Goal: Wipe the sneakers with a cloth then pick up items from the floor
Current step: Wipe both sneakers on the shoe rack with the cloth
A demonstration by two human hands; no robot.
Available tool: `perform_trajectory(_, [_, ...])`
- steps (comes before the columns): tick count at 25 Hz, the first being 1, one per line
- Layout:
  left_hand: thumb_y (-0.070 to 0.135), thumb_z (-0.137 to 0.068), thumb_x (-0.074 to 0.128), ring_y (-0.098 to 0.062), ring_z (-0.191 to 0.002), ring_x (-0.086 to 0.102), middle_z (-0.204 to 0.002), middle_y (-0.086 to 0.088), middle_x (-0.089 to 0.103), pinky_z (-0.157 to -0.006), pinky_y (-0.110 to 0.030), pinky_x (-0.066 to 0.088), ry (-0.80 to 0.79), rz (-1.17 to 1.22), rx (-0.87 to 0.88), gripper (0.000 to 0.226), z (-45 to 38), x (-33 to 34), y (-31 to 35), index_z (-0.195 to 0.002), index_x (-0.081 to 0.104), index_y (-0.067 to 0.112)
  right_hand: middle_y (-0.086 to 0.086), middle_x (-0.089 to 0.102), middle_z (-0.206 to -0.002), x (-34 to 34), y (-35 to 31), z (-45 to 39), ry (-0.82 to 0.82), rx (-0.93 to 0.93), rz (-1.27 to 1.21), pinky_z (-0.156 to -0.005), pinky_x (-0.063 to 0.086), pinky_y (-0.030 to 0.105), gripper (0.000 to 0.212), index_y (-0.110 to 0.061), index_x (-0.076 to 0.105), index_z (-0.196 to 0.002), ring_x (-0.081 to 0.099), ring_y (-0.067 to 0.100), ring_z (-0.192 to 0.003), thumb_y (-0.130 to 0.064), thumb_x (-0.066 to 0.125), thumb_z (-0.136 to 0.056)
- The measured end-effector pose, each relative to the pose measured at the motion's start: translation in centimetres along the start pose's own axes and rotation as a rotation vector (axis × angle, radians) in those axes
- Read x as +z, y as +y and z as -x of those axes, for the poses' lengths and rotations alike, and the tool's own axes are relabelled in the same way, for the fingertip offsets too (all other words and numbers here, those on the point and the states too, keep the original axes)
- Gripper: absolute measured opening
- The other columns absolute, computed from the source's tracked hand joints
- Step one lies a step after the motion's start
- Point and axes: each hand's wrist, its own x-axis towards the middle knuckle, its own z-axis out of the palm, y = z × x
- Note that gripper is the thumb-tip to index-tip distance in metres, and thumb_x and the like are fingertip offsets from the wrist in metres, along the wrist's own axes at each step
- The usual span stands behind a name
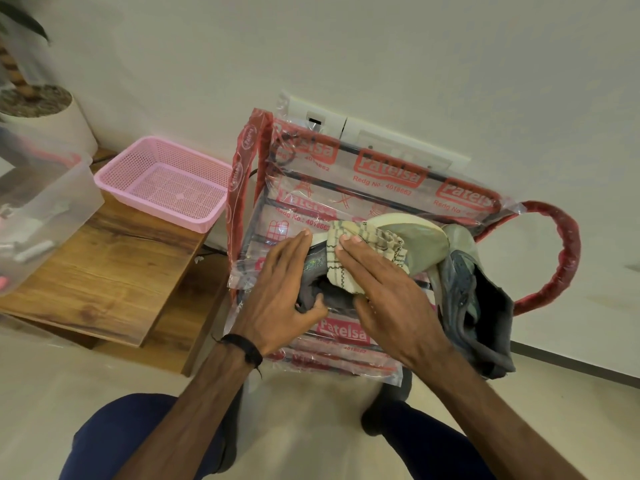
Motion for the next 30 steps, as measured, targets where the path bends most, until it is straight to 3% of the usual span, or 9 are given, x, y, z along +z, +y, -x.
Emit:
perform_trajectory(4, [0.037,-0.087,0.067,-0.013,-0.150,0.011,-0.163,0.002,0.020,-0.120,-0.031,0.018,0.008,0.012,-0.005,0.094,0.0,0.0,0.1,-0.160,0.012,0.015,0.004,0.036,-0.160,-0.3,0.3,0.1,0.061,0.071,-0.014,-0.119,0.030,0.030,0.071,-0.010,0.041,-0.152,0.028,0.014,-0.150,0.006,0.058,-0.084])
perform_trajectory(8, [0.041,-0.086,0.065,-0.016,-0.149,0.015,-0.163,0.000,0.021,-0.120,-0.031,0.019,0.016,-0.040,0.018,0.093,-0.2,0.2,0.0,-0.159,0.014,0.014,-0.005,0.039,-0.157,-1.0,0.9,1.3,0.102,0.207,-0.147,-0.115,0.026,0.018,0.064,-0.020,0.046,-0.149,0.031,0.006,-0.147,0.005,0.056,-0.091])
perform_trajectory(12, [0.040,-0.086,0.066,-0.014,-0.149,0.014,-0.163,0.002,0.020,-0.118,-0.027,0.014,0.024,-0.035,0.018,0.094,-0.1,0.2,0.1,-0.160,0.013,0.015,0.002,0.049,-0.151,-0.7,0.8,0.9,0.157,0.276,-0.150,-0.114,0.040,0.034,0.059,-0.017,0.052,-0.143,0.044,0.016,-0.141,0.007,0.053,-0.089])
perform_trajectory(19, [0.053,-0.084,0.051,-0.017,-0.147,0.018,-0.163,0.000,0.023,-0.119,-0.030,0.017,0.047,-0.065,0.026,0.092,-0.1,0.6,0.2,-0.159,0.018,0.012,0.011,0.059,-0.141,0.3,-1.0,-0.8,0.249,0.335,-0.087,-0.110,0.044,0.042,0.063,-0.008,0.062,-0.134,0.055,0.026,-0.131,0.015,0.059,-0.076])
perform_trajectory(24, [0.053,-0.085,0.053,-0.024,-0.139,0.030,-0.162,-0.005,0.028,-0.115,-0.040,0.036,0.047,-0.108,0.069,0.089,-0.4,0.6,0.0,-0.156,0.026,0.007,0.011,0.059,-0.140,-1.0,-1.1,1.3,0.067,0.014,0.046,-0.109,0.041,0.042,0.072,-0.010,0.060,-0.136,0.056,0.025,-0.131,0.020,0.058,-0.071])
perform_trajectory(25, [0.051,-0.085,0.053,-0.024,-0.139,0.030,-0.162,-0.005,0.028,-0.114,-0.041,0.038,0.061,-0.104,0.066,0.088,-0.4,0.7,0.1,-0.157,0.025,0.008,0.012,0.060,-0.139,-1.3,0.4,1.3,0.068,0.057,0.089,-0.109,0.040,0.045,0.073,-0.009,0.061,-0.136,0.057,0.027,-0.130,0.022,0.058,-0.069])
perform_trajectory(28, [0.051,-0.085,0.052,-0.023,-0.138,0.030,-0.161,-0.004,0.030,-0.113,-0.039,0.038,0.078,-0.094,0.049,0.088,-0.5,0.9,0.2,-0.157,0.025,0.009,0.009,0.054,-0.146,-1.8,2.5,0.4,0.086,0.410,0.024,-0.111,0.043,0.049,0.077,-0.013,0.060,-0.137,0.050,0.024,-0.137,0.022,0.053,-0.069])
perform_trajectory(30, [0.054,-0.084,0.051,-0.022,-0.139,0.029,-0.160,-0.004,0.031,-0.112,-0.039,0.036,0.076,-0.073,0.018,0.090,-0.5,0.9,0.0,-0.158,0.024,0.011,0.006,0.052,-0.148,-0.9,0.3,0.4,0.076,0.363,-0.044,-0.113,0.041,0.045,0.076,-0.016,0.059,-0.138,0.047,0.022,-0.139,0.020,0.055,-0.071])
